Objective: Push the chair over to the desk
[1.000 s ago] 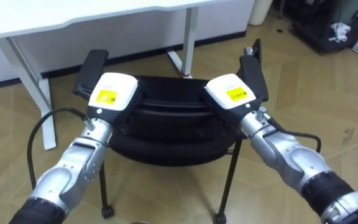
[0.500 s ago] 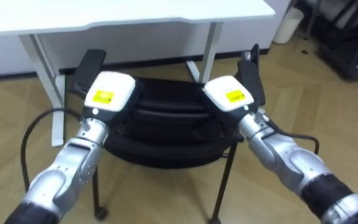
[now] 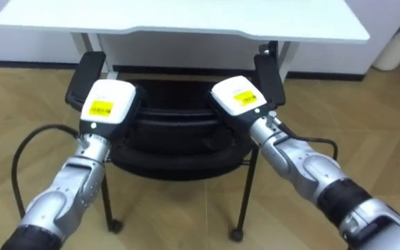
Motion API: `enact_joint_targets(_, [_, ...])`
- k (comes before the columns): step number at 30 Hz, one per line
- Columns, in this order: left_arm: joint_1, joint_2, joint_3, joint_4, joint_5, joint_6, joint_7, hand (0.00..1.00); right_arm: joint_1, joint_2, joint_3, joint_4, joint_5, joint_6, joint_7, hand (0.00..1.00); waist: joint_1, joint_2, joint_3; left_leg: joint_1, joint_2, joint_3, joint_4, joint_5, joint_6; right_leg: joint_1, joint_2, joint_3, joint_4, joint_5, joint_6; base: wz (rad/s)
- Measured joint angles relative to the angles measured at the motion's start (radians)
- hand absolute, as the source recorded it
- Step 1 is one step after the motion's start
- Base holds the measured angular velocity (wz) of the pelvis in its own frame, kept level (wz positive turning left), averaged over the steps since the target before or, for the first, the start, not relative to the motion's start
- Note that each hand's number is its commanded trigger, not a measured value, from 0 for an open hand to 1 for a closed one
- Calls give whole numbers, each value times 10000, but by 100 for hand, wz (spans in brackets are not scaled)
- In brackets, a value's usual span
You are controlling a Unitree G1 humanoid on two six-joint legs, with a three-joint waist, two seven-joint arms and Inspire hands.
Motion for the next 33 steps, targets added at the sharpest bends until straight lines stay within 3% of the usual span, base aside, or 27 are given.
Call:
enact_joint_targets(3, [-51, -5, 28, -39, 19, 0, 7, 100, -58, -55, -32, -30, 3, -57, 34, 100, -26, -29, 35, -12, 100, 10, -91, 33, -43, 127, 80, -155, -157, -56, 10, 15])
enact_joint_targets(6, [-168, 57, 0, -170, 51, 2, 6, 100, -58, -63, -137, -44, 106, -78, 31, 100, -175, -126, 139, -77, 113, 3, 72, 31, -42, 279, 68, -303, -176, -195, 72, 24])
enact_joint_targets(8, [-298, 112, -37, -379, 55, 111, 9, 100, -60, -69, -369, -146, 100, -102, 31, 100, -527, -186, 177, -546, 258, 64, 812, 0, 9, 253, 222, -429, -154, -416, 7, 44])
enact_joint_targets(10, [-452, 82, -235, -249, 33, 231, 8, 100, -25, -72, -412, -58, 150, -102, 72, 100, -657, -173, 176, -874, 339, 226, 1686, 27, 58, 269, 397, -263, -8, -555, -32, 37])
enact_joint_targets(12, [-457, 88, -333, -113, 32, 257, 118, 100, 18, -57, -416, -12, 146, -150, 147, 100, -637, -106, 188, -1341, 466, 361, 3051, 291, 462, 369, 626, 27, 200, -741, -101, 8])
enact_joint_targets(14, [-400, -39, -507, 146, 15, 292, 172, 100, 228, -15, -455, 149, 131, -227, 132, 100, -649, 184, 180, -1820, 606, 315, 4595, 1051, 621, 848, 816, 101, 282, -924, -110, 5])
enact_joint_targets(15, [-333, -76, -514, 155, 20, 292, 182, 100, 311, -15, -464, 144, 112, -250, 128, 100, -671, 214, 183, -1952, 593, 311, 4941, 1373, 677, 959, 832, 133, 283, -964, -101, 9])
enact_joint_targets(16, [-212, -100, -550, 167, 18, 289, 197, 100, 465, -15, -471, 109, 70, -280, 135, 100, -709, 218, 179, -2223, 539, 315, 5448, 2021, 696, 1179, 864, 273, 271, -1015, -90, 19])
enact_joint_targets(17, [-106, -119, -630, 185, 4, 288, 208, 100, 609, -23, -474, 93, 78, -319, 129, 100, -818, 220, 178, -2380, 403, 287, 5722, 2339, 796, 1383, 856, 351, 232, -1073, -73, 28])
enact_joint_targets(18, [-95, -125, -673, 202, 5, 287, 199, 100, 663, -47, -476, 86, 105, -344, 125, 100, -913, 222, 176, -2448, 355, 334, 5661, 2266, 794, 1476, 854, 357, 201, -1090, -73, 43])
enact_joint_targets(19, [-89, -198, -706, 197, 13, 296, 132, 100, 716, -127, -476, 90, 158, -432, 122, 100, -1075, 214, 179, -2619, 78, 342, 5315, 2131, 995, 1578, 825, 417, 213, -1119, -86, 35])
enact_joint_targets(21, [-67, -235, -747, 184, 17, 289, 72, 100, 754, -188, -476, 95, 180, -470, 124, 100, -1081, 191, 183, -2751, -236, 561, 4113, 2089, 1048, 1672, 756, 582, 208, -1224, 78, 1])
enact_joint_targets(23, [-6, -233, -732, -15, 11, 280, -33, 100, 753, -278, -480, 102, 173, -530, -11, 100, -1050, 254, 149, -2727, -611, 546, 1288, 2176, 918, 1663, 759, 851, 206, -1281, 249, -30])
enact_joint_targets(24, [-4, -225, -717, -66, 11, 283, -72, 100, 750, -287, -481, 94, 166, -533, -47, 100, -1035, 266, 149, -2650, -650, 545, 596, 2216, 901, 1637, 770, 920, 204, -1303, 301, -40])
enact_joint_targets(25, [0, -188, -700, -156, 11, 286, -157, 100, 751, -277, -491, 96, 147, -528, -87, 100, -946, 262, 129, -2506, -677, 558, -102, 2478, 865, 1662, 760, 1111, 236, -1380, 437, -43])
enact_joint_targets(26, [1, -160, -688, -269, 13, 298, -285, 100, 754, -277, -509, 79, 133, -525, -99, 100, -923, 214, 74, -2452, -791, 585, -113, 2632, 901, 1667, 727, 1283, 195, -1417, 607, -41])
enact_joint_targets(29, [-10, -104, -661, -383, -7, 321, -326, 100, 774, -276, -545, -91, 65, -443, -177, 100, -1042, 131, 30, -2428, -813, 1105, -70, 2548, 1156, 1673, 529, 1475, 44, -1326, 1004, -26])
enact_joint_targets(30, [-16, -92, -658, -383, -12, 334, -328, 100, 780, -292, -545, -126, 52, -437, -198, 100, -1127, 75, -8, -2410, -830, 1425, -58, 2509, 1296, 1687, 338, 1522, 17, -1306, 1119, -18])
enact_joint_targets(32, [-103, -58, -654, -393, -10, 343, -334, 100, 785, -299, -540, -219, 80, -353, -214, 100, -1134, -30, -62, -2401, -856, 1753, 208, 2465, 1838, 1732, 180, 1750, 21, -1334, 1290, -25])
enact_joint_targets(33, [-138, -27, -660, -401, -9, 339, -347, 100, 785, -286, -536, -234, 98, -309, -214, 100, -1129, -93, -78, -2414, -865, 1839, 281, 2378, 1914, 1739, 126, 1780, 18, -1360, 1337, -20])
